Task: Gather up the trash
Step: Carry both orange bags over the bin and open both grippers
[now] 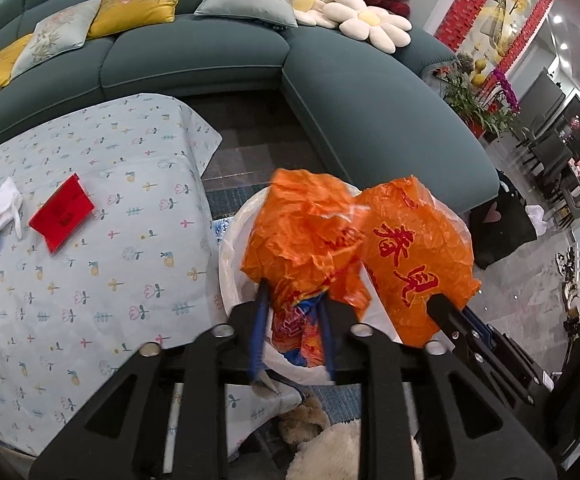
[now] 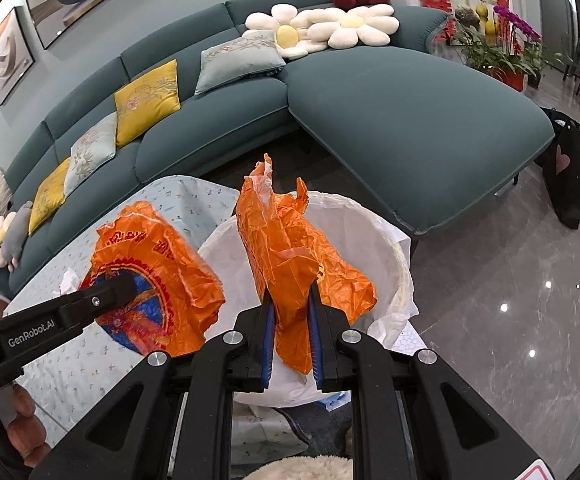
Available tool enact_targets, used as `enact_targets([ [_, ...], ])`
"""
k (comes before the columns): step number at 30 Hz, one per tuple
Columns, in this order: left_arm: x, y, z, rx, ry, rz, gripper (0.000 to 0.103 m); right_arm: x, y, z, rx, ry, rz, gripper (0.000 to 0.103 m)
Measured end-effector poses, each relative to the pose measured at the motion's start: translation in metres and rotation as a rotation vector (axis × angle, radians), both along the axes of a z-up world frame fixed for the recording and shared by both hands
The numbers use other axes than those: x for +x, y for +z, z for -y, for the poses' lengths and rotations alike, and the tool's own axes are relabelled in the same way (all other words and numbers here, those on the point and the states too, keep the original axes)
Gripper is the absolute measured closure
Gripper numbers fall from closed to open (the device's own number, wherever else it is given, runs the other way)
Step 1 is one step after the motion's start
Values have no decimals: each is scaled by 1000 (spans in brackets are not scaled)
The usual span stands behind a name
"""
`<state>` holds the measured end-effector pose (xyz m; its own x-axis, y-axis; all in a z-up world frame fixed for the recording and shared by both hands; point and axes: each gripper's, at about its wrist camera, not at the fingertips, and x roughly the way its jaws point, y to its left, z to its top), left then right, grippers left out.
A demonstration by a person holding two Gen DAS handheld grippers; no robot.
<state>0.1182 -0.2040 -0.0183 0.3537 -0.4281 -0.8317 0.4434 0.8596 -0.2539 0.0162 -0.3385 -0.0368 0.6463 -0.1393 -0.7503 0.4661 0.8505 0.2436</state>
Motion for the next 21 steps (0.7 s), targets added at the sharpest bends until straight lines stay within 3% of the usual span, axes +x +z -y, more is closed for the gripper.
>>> enact_targets([
  [6, 1, 0, 0, 13, 13, 17, 63, 2, 0, 2, 0, 1, 1, 88],
  [21, 1, 2, -20, 13, 61, 21, 62, 8, 5, -7, -18, 8, 4, 83],
])
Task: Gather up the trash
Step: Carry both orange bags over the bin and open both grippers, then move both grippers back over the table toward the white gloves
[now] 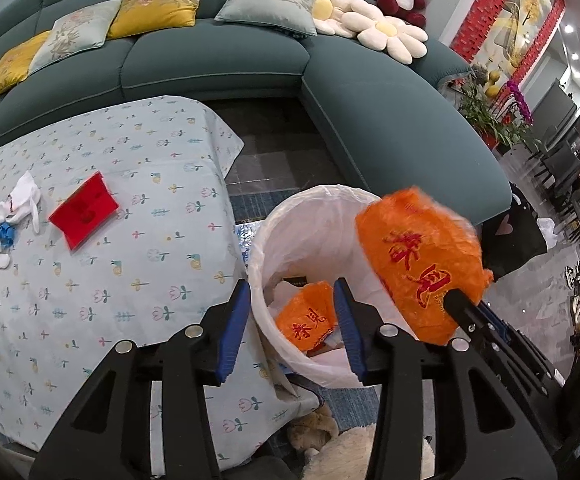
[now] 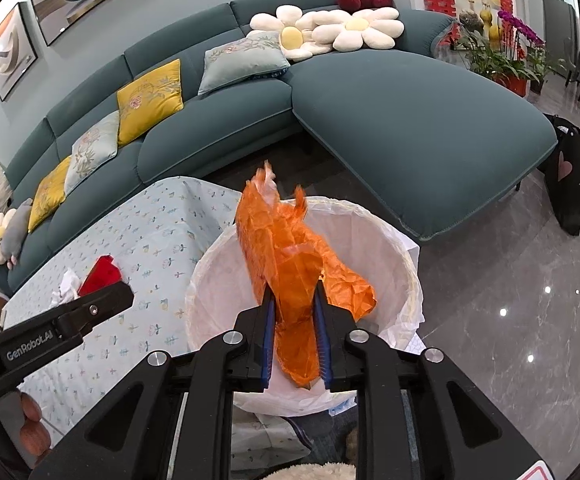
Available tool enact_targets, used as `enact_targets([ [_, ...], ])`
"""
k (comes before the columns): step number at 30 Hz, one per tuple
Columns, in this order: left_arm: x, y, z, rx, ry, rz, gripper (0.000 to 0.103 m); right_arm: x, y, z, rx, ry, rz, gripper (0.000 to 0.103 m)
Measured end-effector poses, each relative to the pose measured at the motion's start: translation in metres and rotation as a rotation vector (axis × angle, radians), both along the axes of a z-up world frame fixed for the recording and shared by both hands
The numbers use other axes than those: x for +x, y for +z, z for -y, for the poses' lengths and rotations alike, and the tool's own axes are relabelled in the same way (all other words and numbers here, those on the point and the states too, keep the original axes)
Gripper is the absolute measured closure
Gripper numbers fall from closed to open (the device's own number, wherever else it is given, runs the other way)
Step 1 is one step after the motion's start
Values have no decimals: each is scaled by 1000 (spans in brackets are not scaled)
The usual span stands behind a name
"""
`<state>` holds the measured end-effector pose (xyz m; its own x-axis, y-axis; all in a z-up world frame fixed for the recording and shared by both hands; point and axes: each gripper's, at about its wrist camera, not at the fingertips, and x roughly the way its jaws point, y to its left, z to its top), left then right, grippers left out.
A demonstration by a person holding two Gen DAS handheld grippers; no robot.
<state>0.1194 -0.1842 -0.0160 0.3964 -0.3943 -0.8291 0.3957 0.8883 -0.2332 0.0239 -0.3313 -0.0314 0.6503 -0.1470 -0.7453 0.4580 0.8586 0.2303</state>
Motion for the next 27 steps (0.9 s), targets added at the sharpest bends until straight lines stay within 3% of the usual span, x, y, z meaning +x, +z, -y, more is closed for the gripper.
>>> enact_targets([
  [4, 1, 0, -7, 2, 14, 1, 61, 2, 0, -4, -8, 4, -6, 81],
  [7, 0, 3, -13, 5, 34, 16, 48, 3, 3, -7, -16, 7, -3, 80],
  [19, -2, 13, -44, -8, 87, 30, 48, 11, 20, -31, -38, 47, 19, 74],
  [23, -2, 16, -60, -12, 117, 35, 48, 14, 27, -47, -54, 69, 27, 65],
  [27, -2, 21, -78, -12, 145, 47, 48, 20, 32, -64, -63, 96, 29, 64],
])
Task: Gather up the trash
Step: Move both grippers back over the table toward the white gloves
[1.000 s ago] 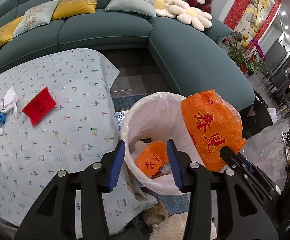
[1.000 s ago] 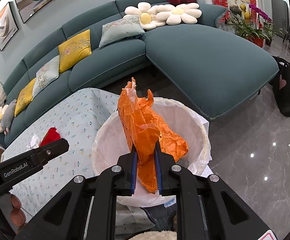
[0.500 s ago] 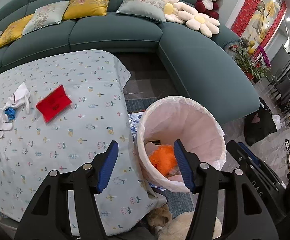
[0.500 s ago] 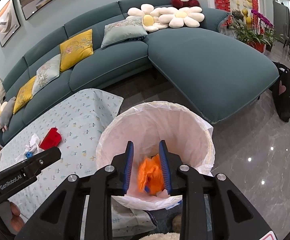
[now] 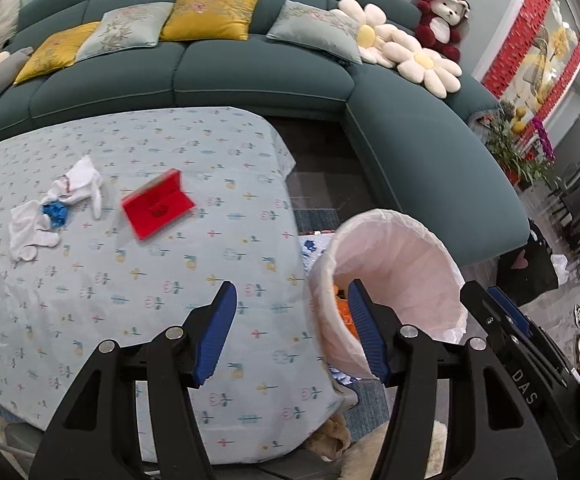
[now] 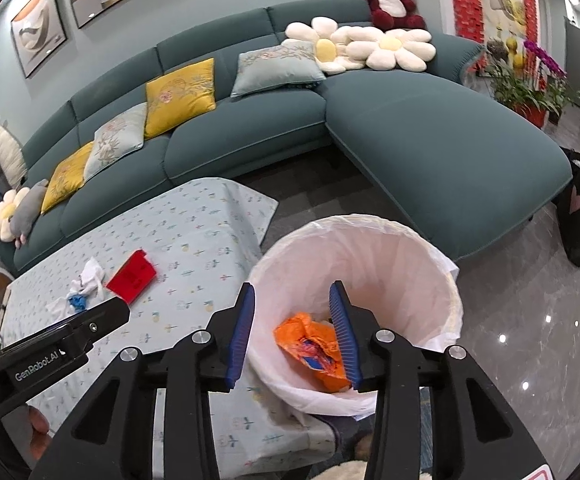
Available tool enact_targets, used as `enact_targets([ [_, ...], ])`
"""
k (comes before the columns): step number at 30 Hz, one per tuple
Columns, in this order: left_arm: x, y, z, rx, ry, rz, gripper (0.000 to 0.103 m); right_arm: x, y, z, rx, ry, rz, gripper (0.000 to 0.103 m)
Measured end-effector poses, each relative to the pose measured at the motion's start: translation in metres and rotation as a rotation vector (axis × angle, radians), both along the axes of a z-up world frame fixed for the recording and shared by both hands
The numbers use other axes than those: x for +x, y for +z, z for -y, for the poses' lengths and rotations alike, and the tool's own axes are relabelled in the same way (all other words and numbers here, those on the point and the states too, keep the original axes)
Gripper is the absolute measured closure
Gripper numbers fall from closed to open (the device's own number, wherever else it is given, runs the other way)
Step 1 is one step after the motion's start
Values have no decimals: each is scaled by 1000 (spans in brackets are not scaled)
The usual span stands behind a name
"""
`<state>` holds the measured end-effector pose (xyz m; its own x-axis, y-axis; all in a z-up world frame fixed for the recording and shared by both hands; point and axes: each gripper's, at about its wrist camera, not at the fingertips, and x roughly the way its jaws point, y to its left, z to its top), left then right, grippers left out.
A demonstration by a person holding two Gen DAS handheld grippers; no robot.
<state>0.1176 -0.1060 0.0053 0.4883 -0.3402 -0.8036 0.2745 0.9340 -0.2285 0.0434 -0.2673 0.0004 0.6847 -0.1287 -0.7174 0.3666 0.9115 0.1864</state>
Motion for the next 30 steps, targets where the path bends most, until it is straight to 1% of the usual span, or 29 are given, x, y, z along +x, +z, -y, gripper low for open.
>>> enact_targets([
  [5, 0, 3, -22, -3, 36, 8, 48, 4, 4, -20, -13, 36, -2, 63],
  [9, 0, 3, -39, 0, 64, 12, 48, 7, 6, -37, -24, 62, -2, 58],
  [22, -1, 1, -102, 29, 170, 24, 48, 20, 7, -91, -39, 152, -17, 54],
  [26, 0, -2, -123, 42, 203, 24, 48, 23, 6, -107, -46, 175, -21, 51],
  [30, 1, -7, -142, 47, 234, 16, 48, 26, 5, -123, -54, 202, -30, 51],
])
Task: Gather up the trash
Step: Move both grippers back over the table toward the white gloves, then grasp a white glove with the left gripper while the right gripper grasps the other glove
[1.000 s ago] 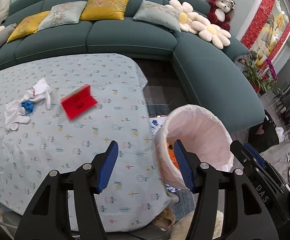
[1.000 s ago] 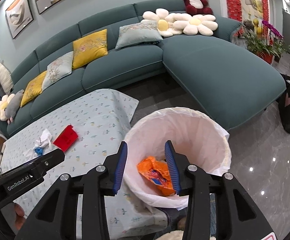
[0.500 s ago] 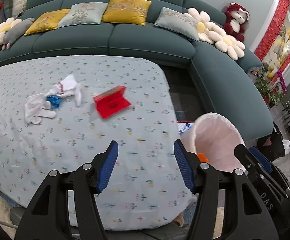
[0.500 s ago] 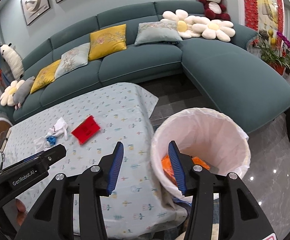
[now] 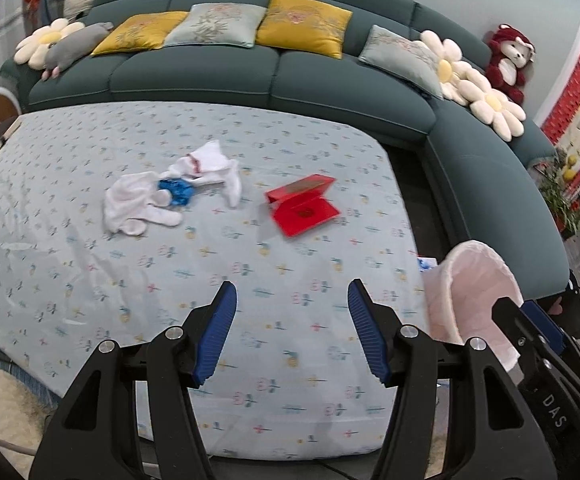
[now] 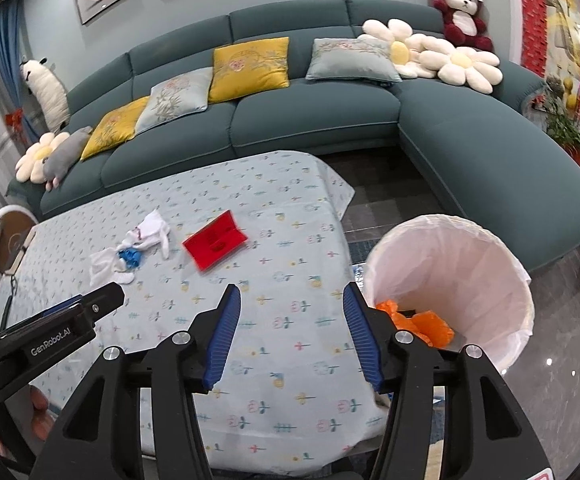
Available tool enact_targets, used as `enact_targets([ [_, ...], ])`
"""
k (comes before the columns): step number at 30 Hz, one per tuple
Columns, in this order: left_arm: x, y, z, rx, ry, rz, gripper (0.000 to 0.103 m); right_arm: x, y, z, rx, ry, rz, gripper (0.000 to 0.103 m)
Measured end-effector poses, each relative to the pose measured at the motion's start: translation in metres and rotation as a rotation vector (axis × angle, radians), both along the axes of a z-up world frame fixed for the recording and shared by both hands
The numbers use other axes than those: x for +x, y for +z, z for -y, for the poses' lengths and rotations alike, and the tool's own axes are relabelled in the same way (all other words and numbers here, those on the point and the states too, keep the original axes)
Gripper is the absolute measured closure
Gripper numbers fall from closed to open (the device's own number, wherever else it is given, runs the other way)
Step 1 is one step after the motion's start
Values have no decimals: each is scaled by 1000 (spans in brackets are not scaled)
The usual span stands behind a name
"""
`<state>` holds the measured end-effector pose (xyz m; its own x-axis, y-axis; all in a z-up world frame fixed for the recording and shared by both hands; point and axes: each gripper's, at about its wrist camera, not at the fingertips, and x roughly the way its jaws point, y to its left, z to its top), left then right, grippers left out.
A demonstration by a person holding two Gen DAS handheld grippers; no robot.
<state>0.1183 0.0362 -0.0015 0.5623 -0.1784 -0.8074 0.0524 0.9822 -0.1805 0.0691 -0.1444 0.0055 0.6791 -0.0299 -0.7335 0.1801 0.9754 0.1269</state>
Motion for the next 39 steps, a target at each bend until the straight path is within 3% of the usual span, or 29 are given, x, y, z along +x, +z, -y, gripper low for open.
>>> enact_targets([
  [25, 25, -30, -91, 45, 147, -48, 48, 49, -23, -91, -35, 146, -63, 47],
  [27, 30, -33, -99, 51, 159, -54, 45, 55, -26, -97, -36, 155, -69, 47],
  [29, 37, -37, -109, 60, 187, -53, 34, 65, -30, -104, -35, 167, -76, 47],
  [39, 87, -62, -154, 78, 239, -83, 31, 129, -56, -144, -18, 232, -112, 47],
])
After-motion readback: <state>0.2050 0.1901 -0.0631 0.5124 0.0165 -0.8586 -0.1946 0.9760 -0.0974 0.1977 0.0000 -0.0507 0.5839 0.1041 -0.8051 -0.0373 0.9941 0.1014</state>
